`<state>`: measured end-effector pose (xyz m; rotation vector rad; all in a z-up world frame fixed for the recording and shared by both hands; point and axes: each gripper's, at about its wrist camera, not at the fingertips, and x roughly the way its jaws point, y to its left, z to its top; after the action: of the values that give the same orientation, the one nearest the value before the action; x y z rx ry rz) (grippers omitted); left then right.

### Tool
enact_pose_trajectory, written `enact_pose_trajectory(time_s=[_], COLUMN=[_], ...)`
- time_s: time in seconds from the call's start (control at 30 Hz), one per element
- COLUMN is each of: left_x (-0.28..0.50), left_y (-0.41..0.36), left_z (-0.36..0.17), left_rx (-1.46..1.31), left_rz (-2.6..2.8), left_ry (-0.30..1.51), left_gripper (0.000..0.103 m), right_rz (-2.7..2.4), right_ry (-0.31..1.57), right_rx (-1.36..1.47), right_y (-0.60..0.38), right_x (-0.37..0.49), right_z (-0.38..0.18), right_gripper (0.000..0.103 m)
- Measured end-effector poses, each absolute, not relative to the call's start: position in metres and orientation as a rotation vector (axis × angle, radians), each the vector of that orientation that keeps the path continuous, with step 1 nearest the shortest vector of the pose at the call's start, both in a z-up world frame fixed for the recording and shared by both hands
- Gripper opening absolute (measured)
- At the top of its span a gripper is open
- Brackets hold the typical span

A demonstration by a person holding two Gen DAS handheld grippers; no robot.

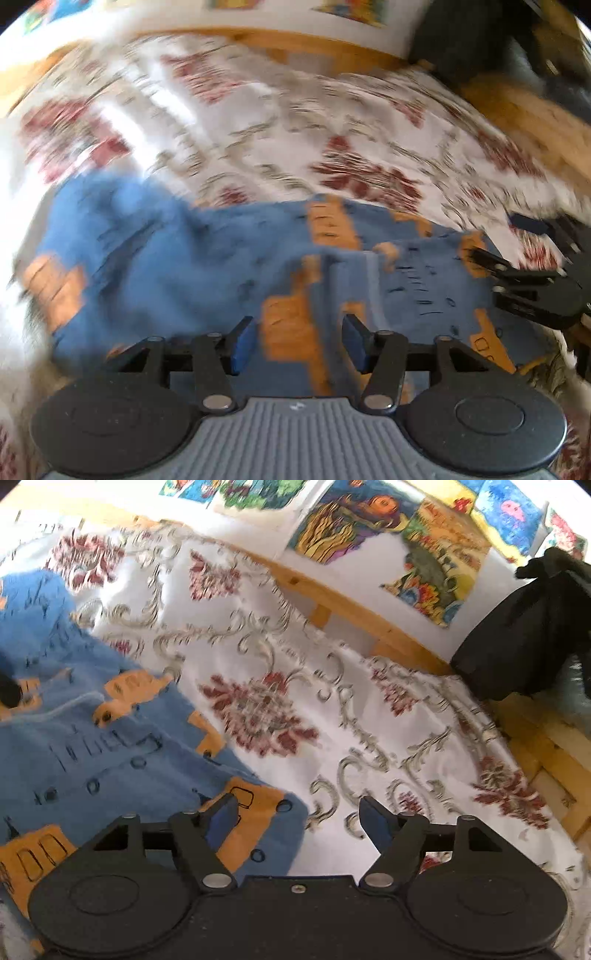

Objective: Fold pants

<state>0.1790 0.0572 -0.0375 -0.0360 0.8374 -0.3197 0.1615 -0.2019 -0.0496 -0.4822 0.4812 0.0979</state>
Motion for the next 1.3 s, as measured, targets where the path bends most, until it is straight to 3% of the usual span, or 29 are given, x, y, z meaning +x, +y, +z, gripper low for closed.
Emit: enact_pose_trajectory(time_s=[0.17,0.3,0.53,0.57,0.63,0.7,0.97,1.17,1.27,1.3], left_x=[0.153,0.138,0.136,0.133,0.122,0.116,0.156,0.178,0.176,0.173], left_y=[0.094,0.086,0.075,0.081,0.095,0.111,0.16,0.164,0.169,0.17], left_z=[-0.026,-0.027,-0.042,-0.036,-0.024,-0.016,-0.015,-0.017,-0.016,-0.015], left_rx=[-0.144,-0.174,-0.084,-0.099,-0.103,-0.091,-0.311,-0.303,-0.295,-0.295], left_rz=[-0.25,-0.322,-0.29,-0.288,-0.256,-0.178,0.012,0.024,0.041,0.048], left_ry=[0.812,0.773,0.809,0.791,0.695,0.6,0.55,0.535,0.535,0.54], left_gripper=[0.059,0.073,0.074,0.076,0.098,0.103,0.103,0.102,0.088,0.078], right_rz=[0.201,0.286,0.322,0.327,0.344,0.37,0.398,0.382,0.378,0.379], right_ry=[0.429,0.423,0.457,0.442,0.4,0.371,0.394,0.41,0.418,0.419], right_rx=[-0.469,-0.515,-0.647,-0.631,-0.585,-0.566,-0.575,-0.548,-0.51,-0.502], right_y=[-0.185,-0.164,-0.137,-0.138,-0.14,-0.14,-0.103,-0.085,-0.085,-0.086], right_x=[0.125,0.097,0.095,0.093,0.087,0.082,0.092,0.099,0.103,0.103], right_z=[-0.026,-0.03,-0.054,-0.049,-0.04,-0.036,-0.039,-0.042,-0.041,-0.041], right_gripper=[0.08,0.086,0.089,0.094,0.102,0.102,0.102,0.102,0.102,0.102])
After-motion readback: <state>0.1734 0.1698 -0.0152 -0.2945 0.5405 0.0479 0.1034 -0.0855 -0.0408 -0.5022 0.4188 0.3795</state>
